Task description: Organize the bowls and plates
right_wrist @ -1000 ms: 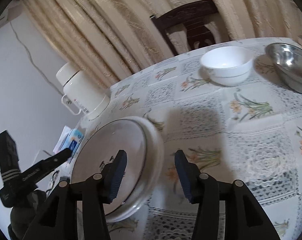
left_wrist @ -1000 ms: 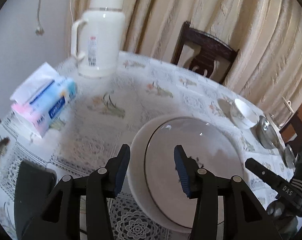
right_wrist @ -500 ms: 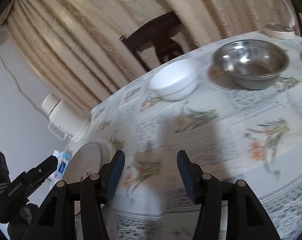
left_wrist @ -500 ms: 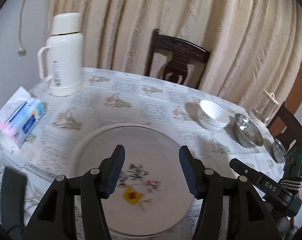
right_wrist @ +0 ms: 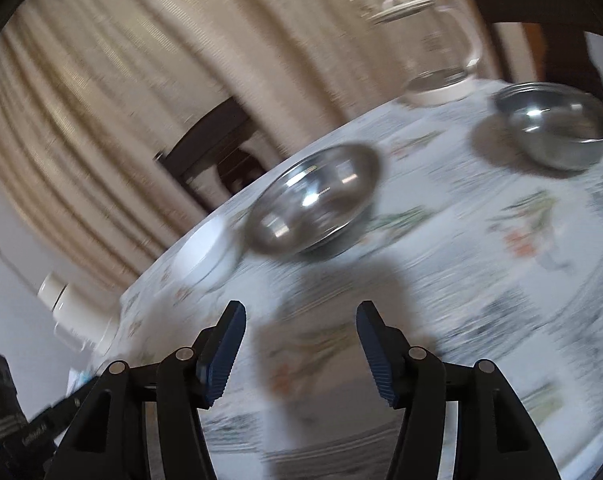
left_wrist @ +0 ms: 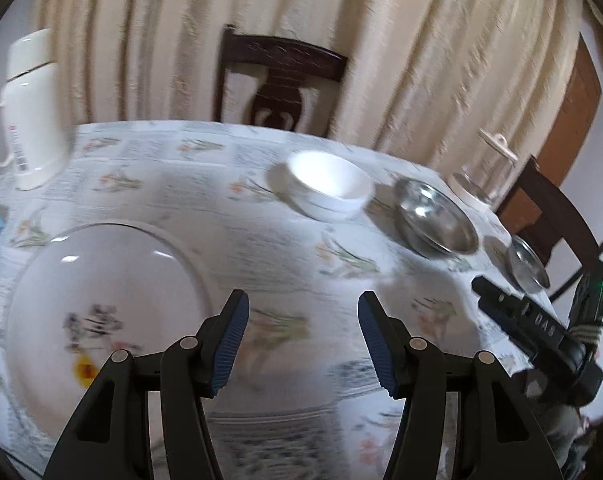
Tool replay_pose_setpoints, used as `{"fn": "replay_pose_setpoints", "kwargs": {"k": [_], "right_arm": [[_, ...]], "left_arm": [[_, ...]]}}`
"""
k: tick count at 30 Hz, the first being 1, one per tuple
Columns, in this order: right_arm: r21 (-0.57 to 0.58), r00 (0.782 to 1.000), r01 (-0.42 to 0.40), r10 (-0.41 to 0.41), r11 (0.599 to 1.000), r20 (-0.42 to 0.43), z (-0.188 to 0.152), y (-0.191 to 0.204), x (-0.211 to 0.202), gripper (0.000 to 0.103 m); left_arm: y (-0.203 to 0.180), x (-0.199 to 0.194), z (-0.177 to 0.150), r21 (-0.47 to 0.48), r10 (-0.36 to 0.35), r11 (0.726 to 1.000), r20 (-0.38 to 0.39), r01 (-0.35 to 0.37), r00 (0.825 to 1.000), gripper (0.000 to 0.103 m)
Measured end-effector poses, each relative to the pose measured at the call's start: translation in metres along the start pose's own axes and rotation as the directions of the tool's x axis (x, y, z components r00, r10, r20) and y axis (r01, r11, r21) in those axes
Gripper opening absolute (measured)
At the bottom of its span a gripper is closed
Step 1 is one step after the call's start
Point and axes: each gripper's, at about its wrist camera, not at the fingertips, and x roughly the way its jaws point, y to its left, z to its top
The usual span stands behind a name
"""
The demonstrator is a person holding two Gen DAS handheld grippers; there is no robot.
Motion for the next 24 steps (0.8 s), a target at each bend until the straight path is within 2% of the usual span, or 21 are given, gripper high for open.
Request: {"fn": "replay_pose_setpoints", "kwargs": {"k": [5, 11, 18, 24], "right_arm": [[0.058, 0.994, 0.078, -0.082, 0.995, 0.066, 0.021, -0.045, -0.022, 0.061], [0.157, 0.971, 0.164, -0.188, 0.974, 0.149, 0.043, -0.1, -0.045, 0.064], [0.226, 0.932, 0.244, -0.293, 0.943, 0.214, 0.071, -0.147, -0.063, 0.067], [0.28, 0.907, 0.278, -0.347, 0.919, 0.237, 0.087, -0.176, -0.067, 0.067]], "left_arm": [[-0.03, 0.025, -0.002, 0.017, -0.046, 0.999, -0.056, 0.047, 0.997, 0.058], [-0.084, 0.054, -0.001, 0.077, -0.122, 0.988, -0.117, 0.131, 0.986, 0.058], [-0.157, 0.093, 0.002, 0.136, -0.218, 0.96, -0.19, 0.245, 0.957, 0.058], [-0.197, 0.119, 0.007, 0.131, -0.275, 0.941, -0.236, 0.311, 0.932, 0.058]]}}
